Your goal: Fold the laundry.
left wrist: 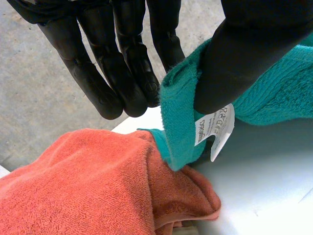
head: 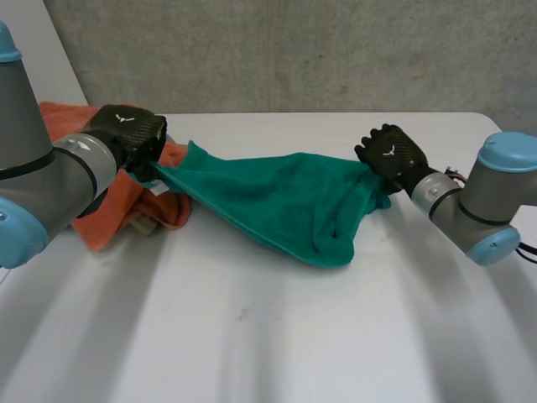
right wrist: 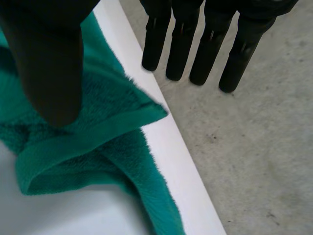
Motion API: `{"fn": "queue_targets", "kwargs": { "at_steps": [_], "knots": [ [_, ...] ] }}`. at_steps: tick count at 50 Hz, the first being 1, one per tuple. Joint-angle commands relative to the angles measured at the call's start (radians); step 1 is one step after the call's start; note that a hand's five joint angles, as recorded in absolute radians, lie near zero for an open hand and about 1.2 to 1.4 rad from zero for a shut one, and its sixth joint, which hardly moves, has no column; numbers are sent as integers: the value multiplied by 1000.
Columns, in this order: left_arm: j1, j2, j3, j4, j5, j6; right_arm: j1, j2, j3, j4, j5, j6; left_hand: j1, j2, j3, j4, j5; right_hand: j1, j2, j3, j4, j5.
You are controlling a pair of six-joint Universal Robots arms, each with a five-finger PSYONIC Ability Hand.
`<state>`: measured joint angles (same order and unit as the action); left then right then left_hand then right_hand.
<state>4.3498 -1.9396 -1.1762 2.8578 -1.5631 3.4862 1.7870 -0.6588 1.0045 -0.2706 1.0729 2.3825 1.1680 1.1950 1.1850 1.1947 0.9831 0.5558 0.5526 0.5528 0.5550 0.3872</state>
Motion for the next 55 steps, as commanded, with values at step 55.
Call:
{"fn": "queue_targets", "kwargs": {
  "at_steps": [55],
  "knots": [
    [22,-346,934,13,121,103,-185,-234,-455,296,406,184,228,201,211,202,239,840,844,843,841,835]
  ]
}}
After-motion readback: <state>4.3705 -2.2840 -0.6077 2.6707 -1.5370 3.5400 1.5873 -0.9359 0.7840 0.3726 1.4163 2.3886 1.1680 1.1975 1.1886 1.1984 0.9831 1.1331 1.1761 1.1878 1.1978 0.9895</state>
